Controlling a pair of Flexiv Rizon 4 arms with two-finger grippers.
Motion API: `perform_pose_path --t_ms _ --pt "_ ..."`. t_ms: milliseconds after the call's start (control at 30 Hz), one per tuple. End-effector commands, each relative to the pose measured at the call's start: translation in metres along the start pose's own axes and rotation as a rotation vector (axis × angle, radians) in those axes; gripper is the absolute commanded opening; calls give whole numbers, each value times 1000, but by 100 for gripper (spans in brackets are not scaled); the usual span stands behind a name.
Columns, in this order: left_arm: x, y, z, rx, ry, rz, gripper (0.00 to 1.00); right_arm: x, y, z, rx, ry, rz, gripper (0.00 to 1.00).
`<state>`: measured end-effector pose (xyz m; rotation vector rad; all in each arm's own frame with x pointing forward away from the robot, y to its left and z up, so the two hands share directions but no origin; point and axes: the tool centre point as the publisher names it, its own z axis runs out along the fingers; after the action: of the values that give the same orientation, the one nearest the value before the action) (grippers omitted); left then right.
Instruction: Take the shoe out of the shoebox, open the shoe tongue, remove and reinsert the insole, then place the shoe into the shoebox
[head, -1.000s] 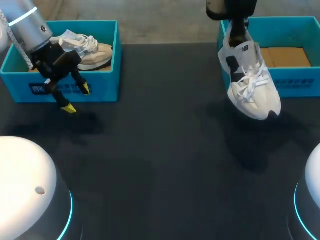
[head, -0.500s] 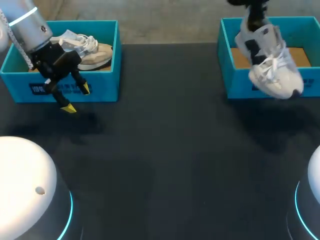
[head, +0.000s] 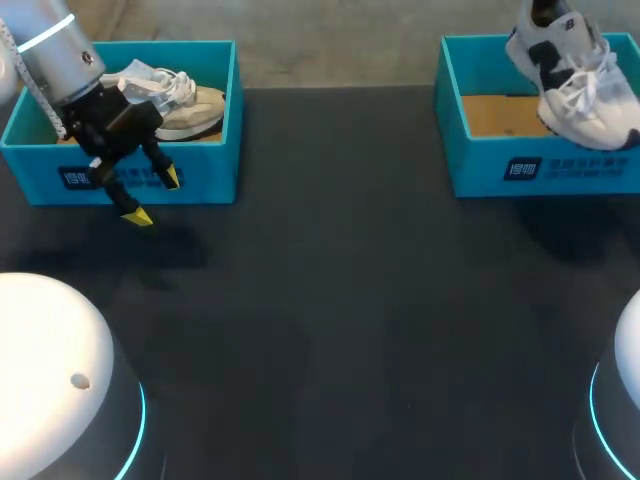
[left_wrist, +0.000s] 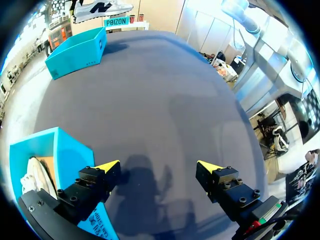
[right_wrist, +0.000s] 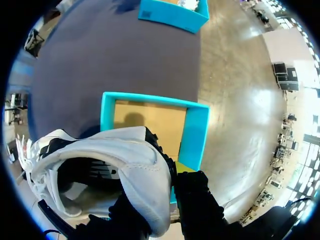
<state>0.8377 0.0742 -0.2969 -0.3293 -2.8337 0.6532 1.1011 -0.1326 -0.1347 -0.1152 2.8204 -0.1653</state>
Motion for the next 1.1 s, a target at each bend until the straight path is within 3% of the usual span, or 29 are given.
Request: perform_pose_path --t_ms 33,533,800,1100 --pt "0 1 0 1 0 2 100 -9 -1 2 -2 41 -3 0" --pt "0 1 0 1 0 2 100 -9 -1 2 -2 41 -3 0" --pt "0 1 0 1 0 2 100 -37 -31 23 -43 19 51 0" --pt "0 1 0 1 0 2 100 -59 -56 39 12 53 93 0"
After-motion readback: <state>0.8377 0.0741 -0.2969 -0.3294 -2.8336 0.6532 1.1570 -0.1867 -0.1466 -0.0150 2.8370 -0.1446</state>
